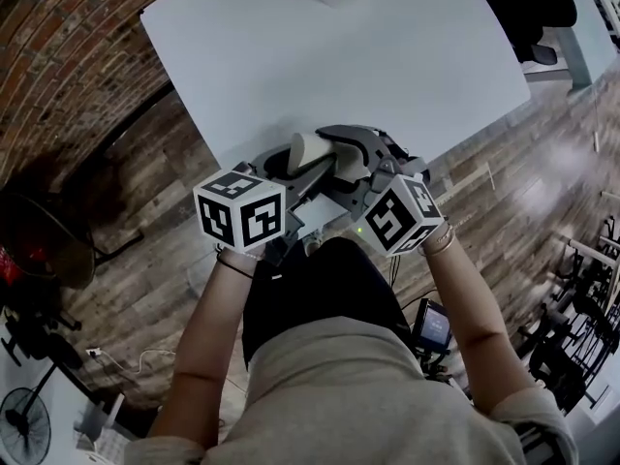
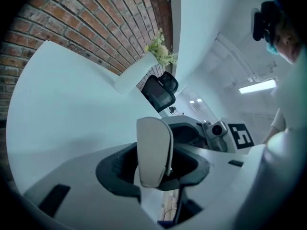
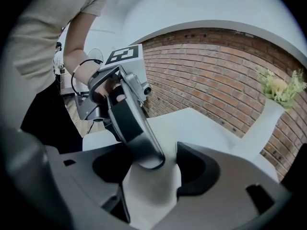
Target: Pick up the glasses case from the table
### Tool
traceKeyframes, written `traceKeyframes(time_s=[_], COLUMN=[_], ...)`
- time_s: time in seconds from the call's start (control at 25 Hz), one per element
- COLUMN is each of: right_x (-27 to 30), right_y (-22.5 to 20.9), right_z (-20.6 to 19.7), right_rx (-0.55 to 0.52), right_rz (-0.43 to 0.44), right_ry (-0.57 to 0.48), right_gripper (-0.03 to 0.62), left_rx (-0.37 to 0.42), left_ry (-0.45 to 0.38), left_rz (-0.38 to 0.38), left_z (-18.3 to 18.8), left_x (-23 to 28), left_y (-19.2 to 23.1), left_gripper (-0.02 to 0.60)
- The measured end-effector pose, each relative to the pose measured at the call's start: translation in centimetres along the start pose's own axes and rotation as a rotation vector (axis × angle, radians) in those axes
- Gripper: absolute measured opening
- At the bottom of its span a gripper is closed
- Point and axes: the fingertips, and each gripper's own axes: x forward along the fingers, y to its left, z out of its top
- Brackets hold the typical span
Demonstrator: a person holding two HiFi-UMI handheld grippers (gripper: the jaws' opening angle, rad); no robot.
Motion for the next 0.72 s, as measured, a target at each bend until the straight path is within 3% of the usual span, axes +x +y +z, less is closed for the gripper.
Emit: traceKeyframes(time_s=[0.32,0.72], right_x=[-0.7,-2.7], right_y=[0.8,0.6], right_z=[0.1,-0.4], right_rx=[0.012,0.21], right_rz=[-0.042,-0.114], right_ry=[-0.013,-0.029], right_gripper=[0.285,0.307], left_rx=[0.006,0.053], left_ry=[0.018,0.007], left_rz=[0.005,0.041], left_z=[-0.8,-0.1], left_x=[0.6,-0.6], left_y=[-1.1,-2.3], left_gripper=[0.158,0.153])
